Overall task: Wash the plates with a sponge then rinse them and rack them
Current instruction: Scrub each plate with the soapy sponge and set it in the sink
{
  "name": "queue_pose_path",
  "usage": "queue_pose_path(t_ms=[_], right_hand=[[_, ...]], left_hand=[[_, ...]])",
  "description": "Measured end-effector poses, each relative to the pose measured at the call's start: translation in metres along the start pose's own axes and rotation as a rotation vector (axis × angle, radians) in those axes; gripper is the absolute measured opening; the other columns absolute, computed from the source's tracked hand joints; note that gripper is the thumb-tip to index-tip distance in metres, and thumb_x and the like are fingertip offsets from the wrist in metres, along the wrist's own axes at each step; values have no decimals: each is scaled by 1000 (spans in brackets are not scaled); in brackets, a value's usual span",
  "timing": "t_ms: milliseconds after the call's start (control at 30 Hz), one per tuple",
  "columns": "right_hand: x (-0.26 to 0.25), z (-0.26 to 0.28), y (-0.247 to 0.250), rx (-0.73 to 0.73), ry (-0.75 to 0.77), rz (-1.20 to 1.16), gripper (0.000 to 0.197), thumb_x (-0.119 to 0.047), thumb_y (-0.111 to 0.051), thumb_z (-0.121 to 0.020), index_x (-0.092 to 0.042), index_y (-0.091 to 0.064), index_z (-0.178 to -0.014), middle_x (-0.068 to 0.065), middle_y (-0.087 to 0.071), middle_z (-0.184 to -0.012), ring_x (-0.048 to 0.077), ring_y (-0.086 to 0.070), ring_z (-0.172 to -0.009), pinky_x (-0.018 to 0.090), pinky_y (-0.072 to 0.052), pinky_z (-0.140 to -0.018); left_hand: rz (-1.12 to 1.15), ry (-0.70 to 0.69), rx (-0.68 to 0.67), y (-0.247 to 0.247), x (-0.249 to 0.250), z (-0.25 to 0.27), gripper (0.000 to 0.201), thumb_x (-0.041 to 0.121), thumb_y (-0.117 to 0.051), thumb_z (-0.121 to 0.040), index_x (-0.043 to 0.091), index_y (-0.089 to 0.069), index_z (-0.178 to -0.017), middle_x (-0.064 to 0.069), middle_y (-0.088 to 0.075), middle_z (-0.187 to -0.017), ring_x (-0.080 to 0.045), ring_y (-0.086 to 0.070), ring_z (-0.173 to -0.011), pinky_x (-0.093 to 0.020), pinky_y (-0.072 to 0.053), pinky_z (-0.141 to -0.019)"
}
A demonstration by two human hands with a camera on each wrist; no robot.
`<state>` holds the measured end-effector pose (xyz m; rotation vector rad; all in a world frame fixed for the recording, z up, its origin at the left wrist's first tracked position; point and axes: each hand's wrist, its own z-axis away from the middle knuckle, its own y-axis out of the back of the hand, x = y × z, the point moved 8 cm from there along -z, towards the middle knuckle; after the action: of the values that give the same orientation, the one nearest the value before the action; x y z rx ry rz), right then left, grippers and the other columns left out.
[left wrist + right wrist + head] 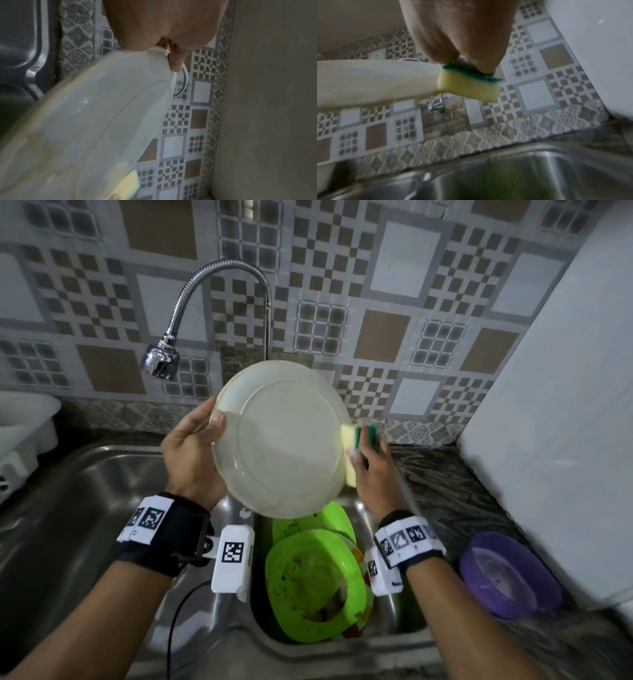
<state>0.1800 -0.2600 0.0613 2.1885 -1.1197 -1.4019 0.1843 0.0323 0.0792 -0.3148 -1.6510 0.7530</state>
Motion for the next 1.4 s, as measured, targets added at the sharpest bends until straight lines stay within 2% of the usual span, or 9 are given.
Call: queue_pose_path(t_ms=[133, 267, 367, 533, 767, 900, 1067, 1267, 1400], right_hand=[[-12, 52, -33, -77, 32, -60, 52, -20, -45, -97, -20, -25, -146, 24, -38, -137, 21, -49, -105, -6, -30, -85], [-28, 87, -82, -158, 107, -154, 45, -48, -32, -94, -55, -22, -137, 7, -21, -147, 29, -42, -127, 41, -40, -106], [-59, 99, -109, -255, 180, -269, 47, -47, -43, -94, -35, -39, -139, 2, -24, -147, 20, -27, -138, 33, -24, -117], [-90, 86, -128, -351, 297, -178, 47, -21, -54, -91, -27, -45, -137, 14, -36, -140, 28, -39, -131, 38, -31, -113], [-66, 50, -108, -246, 22, -380, 51, -17, -56, -92, -43, -38, -133, -2, -34, -136, 21, -45, -125, 45, -44, -104], [-62, 46, -104, -239, 5, -383, 52, -18, -56, -92, -44, -36, -132, -4, -35, -134, 17, -47, -122, 37, -44, -105], [-55, 55, -110, -262, -14, -420, 51, -10, -57, -91, -29, -42, -137, 6, -40, -129, 12, -51, -115, 2, -39, -93], [-31, 63, -108, -257, -23, -355, 52, -14, -59, -91, -40, -41, -132, 4, -43, -130, 14, -52, -118, 4, -38, -95], [-19, 64, -104, -264, -70, -335, 50, -19, -58, -91, -37, -43, -136, 1, -41, -133, 13, -52, -117, -1, -39, -85]], left_hand=[[64, -24, 108, 20, -5, -4, 30, -2, -64, -81, 6, -67, -110, -8, -71, -105, -22, -68, -91, -47, -55, -85], [-25, -99, 165, 33, -14, 0, 26, 5, -67, -82, 7, -66, -108, -13, -68, -106, -20, -66, -90, -47, -54, -89], [-138, -160, 144, 35, -21, 10, 27, 6, -66, -84, 5, -64, -111, 1, -70, -85, -8, -65, -75, -30, -57, -76], [-270, -198, 70, 61, -10, 10, 33, 6, -66, -85, 2, -60, -117, 6, -72, -73, -3, -65, -69, -22, -55, -68], [-689, -354, -73, 116, 49, -15, 28, 12, -67, -85, 26, -64, -110, 23, -70, -72, 9, -61, -70, -13, -52, -70], [-1125, -342, -147, 157, 27, -39, 25, 25, -68, -84, 43, -66, -101, 40, -63, -85, 12, -61, -83, -20, -49, -82], [-1277, -314, -186, 186, -18, -58, 25, 23, -68, -84, 22, -70, -109, 5, -72, -105, -7, -66, -94, -14, -45, -83], [-1308, -203, -379, 198, -64, -61, 20, 17, -71, -81, 27, -74, -98, 35, -66, -85, 12, -63, -85, -13, -50, -80], [-1357, 49, -650, 197, -95, -51, 37, 18, -73, -73, 52, -69, -86, 29, -70, -81, 5, -66, -80, -19, -53, -79]])
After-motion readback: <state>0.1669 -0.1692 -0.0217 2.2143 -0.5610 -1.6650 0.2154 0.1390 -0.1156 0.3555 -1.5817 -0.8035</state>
